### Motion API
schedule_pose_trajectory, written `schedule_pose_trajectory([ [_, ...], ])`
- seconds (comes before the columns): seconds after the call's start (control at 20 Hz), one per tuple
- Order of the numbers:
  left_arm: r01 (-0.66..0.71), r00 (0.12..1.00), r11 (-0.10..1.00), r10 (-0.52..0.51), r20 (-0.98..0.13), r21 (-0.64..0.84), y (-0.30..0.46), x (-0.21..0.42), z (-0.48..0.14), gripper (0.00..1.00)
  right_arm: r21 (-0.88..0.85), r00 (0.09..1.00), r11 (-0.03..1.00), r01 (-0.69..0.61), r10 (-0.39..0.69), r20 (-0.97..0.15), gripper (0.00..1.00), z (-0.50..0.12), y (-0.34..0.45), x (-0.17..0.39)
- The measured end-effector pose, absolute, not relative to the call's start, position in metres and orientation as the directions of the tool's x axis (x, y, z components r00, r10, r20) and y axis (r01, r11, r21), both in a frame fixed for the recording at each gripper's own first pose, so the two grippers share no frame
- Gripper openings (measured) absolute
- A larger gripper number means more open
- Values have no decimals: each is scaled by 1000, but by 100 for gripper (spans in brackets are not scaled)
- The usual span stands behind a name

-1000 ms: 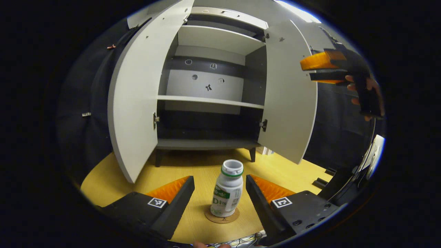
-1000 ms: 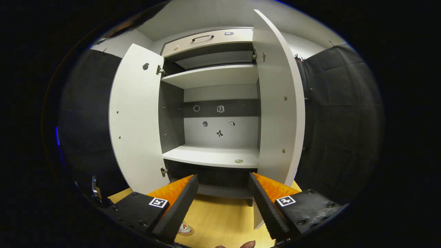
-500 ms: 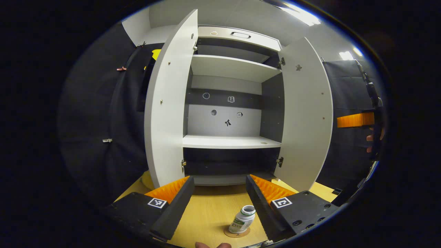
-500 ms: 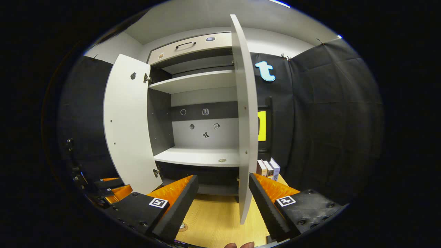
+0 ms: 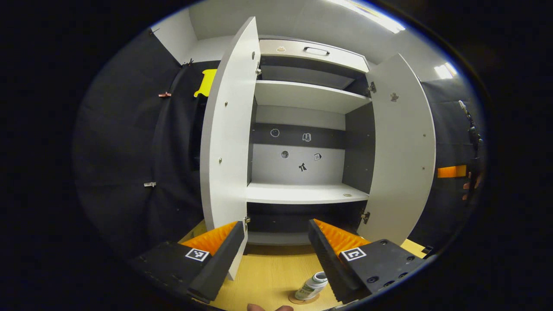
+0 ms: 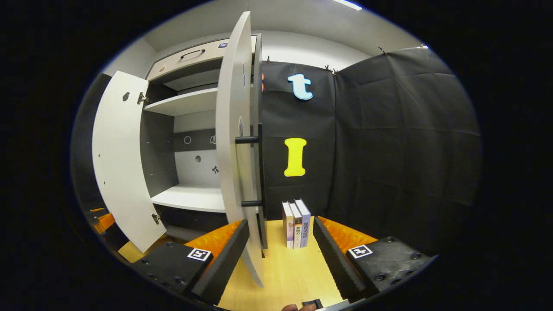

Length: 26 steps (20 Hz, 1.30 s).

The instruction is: Grasp the bottle in the cabinet with the left hand and place it on the coaster, then close the right door with the right hand and the left door with the left hand.

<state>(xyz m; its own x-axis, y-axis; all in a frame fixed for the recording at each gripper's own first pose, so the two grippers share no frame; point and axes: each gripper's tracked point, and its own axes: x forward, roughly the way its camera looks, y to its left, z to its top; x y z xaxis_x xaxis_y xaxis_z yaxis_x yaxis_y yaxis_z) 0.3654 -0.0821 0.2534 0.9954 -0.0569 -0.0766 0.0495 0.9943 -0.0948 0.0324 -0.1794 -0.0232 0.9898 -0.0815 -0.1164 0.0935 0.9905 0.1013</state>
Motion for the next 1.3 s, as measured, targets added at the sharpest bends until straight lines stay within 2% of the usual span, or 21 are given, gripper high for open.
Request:
schedule_pose_trajectory([
  [0.25,35,996,997,-41,-82,-73,-87,361,255,95,117,989,984,131,-122,-83,99,-10,-204,59],
  [0.7,9,995,997,-17,-101,-80,-67,344,249,95,175,993,981,87,-72,-92,98,-16,-181,65],
  [1.3,-34,994,995,25,-107,-91,-29,305,239,95,186,993,977,-99,109,-41,98,-9,-52,82],
])
